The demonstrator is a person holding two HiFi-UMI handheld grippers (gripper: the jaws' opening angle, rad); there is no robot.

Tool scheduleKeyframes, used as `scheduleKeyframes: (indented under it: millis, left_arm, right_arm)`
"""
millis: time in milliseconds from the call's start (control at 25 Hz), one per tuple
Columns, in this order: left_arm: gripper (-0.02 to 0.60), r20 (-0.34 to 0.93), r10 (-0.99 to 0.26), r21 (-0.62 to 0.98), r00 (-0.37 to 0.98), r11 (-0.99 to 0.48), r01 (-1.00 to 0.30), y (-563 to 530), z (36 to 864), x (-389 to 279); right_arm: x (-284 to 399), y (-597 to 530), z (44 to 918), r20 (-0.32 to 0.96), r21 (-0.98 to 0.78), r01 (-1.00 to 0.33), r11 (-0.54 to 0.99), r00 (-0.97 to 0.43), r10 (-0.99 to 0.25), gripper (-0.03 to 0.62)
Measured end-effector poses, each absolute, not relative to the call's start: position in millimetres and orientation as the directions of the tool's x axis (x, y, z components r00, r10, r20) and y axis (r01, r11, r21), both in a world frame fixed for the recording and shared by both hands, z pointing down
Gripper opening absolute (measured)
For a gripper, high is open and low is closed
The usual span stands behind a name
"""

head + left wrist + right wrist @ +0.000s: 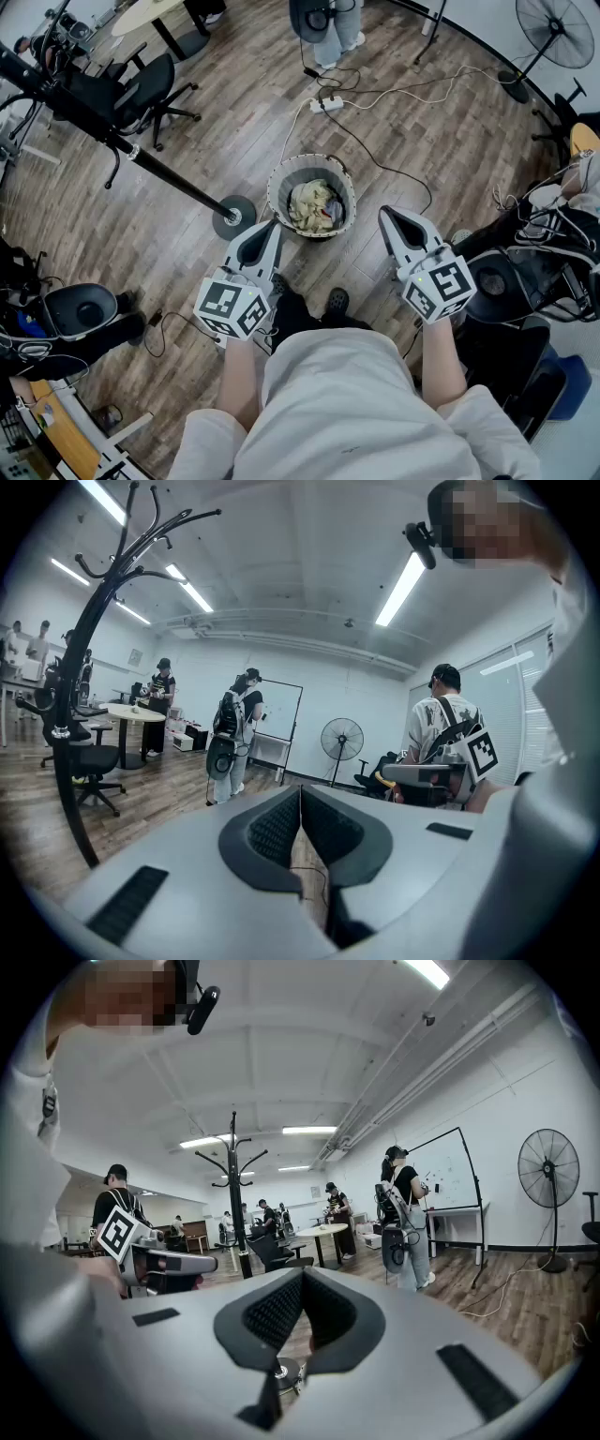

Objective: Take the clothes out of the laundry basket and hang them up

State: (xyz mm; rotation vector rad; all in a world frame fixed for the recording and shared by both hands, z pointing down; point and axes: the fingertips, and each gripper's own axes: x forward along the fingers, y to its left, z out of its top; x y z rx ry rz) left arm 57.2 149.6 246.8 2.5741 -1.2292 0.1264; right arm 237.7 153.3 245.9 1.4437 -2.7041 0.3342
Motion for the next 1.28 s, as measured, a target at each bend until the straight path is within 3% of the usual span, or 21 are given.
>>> scheduleKeyframes:
  millis: [1280]
  left_arm:
    - [0.023,0.229,-0.739,0.210,0.633,-0.598,-0.774,163,267,67]
  right_arm:
    - [236,172,275,0.231,-0.118,-0.810,0.574,-0.585,-0.778,0.008]
